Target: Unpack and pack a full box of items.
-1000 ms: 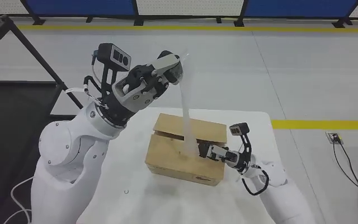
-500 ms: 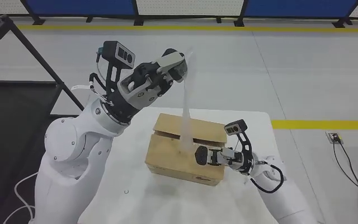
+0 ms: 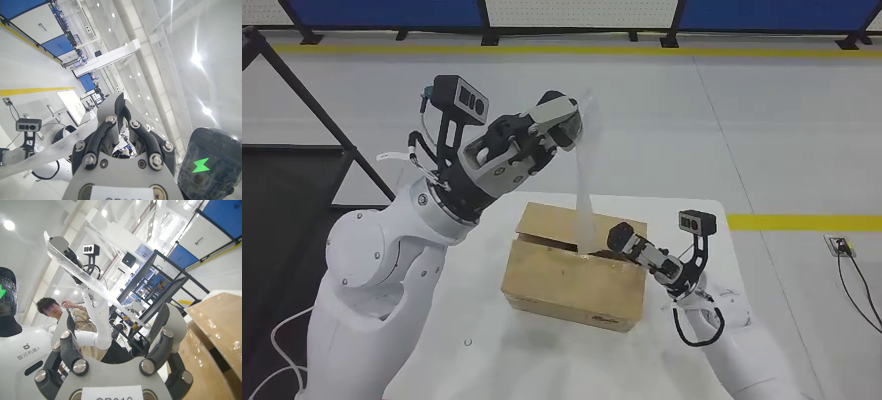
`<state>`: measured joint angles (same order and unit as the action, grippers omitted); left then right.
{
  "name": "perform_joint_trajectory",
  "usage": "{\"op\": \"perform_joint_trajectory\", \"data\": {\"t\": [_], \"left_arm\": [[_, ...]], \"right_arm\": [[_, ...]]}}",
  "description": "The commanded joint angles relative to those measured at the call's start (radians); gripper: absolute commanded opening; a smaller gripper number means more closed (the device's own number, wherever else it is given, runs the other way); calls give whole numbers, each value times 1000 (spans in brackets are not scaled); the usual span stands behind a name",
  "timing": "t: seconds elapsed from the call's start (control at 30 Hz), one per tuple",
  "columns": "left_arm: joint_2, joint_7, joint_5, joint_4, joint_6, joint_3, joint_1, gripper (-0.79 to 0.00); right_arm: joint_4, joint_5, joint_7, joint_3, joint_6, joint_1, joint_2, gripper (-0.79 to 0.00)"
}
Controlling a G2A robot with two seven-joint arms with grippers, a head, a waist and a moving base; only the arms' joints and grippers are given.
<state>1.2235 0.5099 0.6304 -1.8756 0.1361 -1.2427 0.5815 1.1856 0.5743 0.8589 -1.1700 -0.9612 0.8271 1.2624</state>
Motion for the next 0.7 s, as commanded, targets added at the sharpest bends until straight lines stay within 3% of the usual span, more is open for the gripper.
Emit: {"op": "perform_joint_trajectory", "data": {"t": [0.0,0.2,0.4,0.67], "left_arm": [[0,1,-3,2,2,2,0,-785],[3,-13,-13,13,0,7,-1,-785],[6,-31,-17,17,-2,12,0,-785],[11,-53,-17,22,-9,22,-11,-785]], "right_arm": [[9,-12,-17,2,-17,1,1,0],[103,105,57,55,57,12,-7,0],[208,272,242,68,242,33,-35,0],[215,361,406,41,405,55,-42,0]]}}
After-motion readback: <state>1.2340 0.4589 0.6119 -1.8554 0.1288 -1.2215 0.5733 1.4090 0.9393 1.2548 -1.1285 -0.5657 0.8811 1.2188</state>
